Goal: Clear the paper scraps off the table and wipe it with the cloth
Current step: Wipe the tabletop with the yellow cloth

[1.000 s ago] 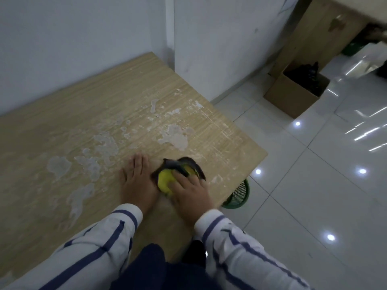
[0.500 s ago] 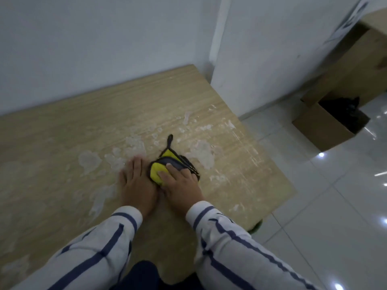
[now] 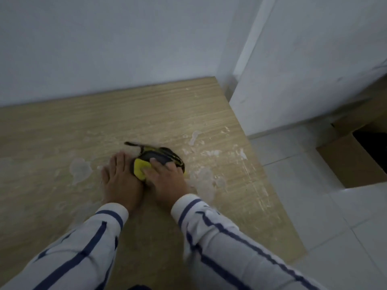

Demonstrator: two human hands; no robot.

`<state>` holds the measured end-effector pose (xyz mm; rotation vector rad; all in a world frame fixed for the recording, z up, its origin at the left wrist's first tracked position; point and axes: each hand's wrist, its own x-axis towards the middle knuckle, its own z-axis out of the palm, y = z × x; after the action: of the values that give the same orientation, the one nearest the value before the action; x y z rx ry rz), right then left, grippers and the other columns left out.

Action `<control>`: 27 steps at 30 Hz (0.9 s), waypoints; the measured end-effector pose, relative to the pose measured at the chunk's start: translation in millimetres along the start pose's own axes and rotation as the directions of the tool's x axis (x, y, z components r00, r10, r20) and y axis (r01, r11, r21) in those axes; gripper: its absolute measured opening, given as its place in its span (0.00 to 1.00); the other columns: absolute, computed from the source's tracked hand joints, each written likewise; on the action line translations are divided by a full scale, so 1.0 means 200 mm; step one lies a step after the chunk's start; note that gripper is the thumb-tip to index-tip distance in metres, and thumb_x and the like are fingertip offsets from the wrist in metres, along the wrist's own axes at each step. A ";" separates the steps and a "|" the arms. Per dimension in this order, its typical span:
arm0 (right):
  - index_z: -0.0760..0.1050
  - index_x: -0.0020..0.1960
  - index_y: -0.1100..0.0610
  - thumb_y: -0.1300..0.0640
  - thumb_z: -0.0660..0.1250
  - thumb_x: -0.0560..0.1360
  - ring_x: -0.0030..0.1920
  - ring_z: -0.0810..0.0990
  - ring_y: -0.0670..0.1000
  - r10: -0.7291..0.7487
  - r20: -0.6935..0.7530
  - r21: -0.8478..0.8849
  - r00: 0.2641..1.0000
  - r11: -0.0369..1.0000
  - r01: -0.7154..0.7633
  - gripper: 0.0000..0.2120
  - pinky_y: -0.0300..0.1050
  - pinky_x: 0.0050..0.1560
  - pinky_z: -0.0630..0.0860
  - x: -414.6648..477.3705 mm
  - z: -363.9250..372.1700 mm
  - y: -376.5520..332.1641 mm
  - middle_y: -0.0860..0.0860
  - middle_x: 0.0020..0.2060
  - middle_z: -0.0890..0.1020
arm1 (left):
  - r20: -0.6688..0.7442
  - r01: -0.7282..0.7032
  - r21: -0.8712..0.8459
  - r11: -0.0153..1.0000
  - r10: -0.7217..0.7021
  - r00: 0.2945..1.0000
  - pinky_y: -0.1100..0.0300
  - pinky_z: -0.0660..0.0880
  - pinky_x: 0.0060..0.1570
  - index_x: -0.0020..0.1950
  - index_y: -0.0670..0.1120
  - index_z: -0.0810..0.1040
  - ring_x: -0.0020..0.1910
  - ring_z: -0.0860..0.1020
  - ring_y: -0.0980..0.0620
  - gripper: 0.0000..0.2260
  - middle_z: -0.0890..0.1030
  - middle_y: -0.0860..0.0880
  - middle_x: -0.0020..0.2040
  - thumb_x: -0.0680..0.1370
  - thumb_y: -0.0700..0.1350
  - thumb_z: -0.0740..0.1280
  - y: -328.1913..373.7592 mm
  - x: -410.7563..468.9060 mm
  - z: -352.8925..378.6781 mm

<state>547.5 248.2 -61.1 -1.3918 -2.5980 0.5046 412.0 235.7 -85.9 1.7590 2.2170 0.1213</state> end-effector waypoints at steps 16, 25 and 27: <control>0.67 0.68 0.55 0.51 0.53 0.79 0.59 0.69 0.63 0.009 0.037 0.056 0.999 0.998 -0.011 0.20 0.58 0.57 0.67 0.20 -0.03 0.15 0.57 0.69 0.68 | -0.023 0.142 -0.029 0.989 -0.143 0.989 0.46 0.41 0.74 0.77 0.45 0.48 0.76 0.43 0.47 0.27 0.46 0.46 0.78 0.81 0.53 0.50 0.07 0.23 -0.04; 0.70 0.64 0.50 0.53 0.56 0.76 0.61 0.71 0.62 0.638 -0.235 -0.009 0.733 0.753 -0.658 0.18 0.53 0.58 0.68 0.42 -0.40 1.00 0.54 0.67 0.72 | -0.072 0.166 -0.002 0.986 -0.166 0.983 0.45 0.43 0.74 0.77 0.42 0.47 0.76 0.44 0.47 0.26 0.48 0.46 0.78 0.81 0.51 0.47 0.08 0.31 -0.04; 0.74 0.57 0.53 0.58 0.60 0.73 0.53 0.75 0.62 0.544 -0.345 0.089 0.765 0.830 -0.551 0.13 0.52 0.53 0.72 0.52 -0.42 0.79 0.57 0.55 0.78 | -0.075 0.179 -0.017 0.984 -0.179 0.981 0.45 0.43 0.74 0.77 0.43 0.47 0.76 0.44 0.47 0.26 0.48 0.46 0.78 0.81 0.52 0.47 0.08 0.34 -0.04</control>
<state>636.5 432.7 -43.0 -2.0390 -1.8879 0.2513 410.8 307.0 -86.7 1.5648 2.4126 0.1615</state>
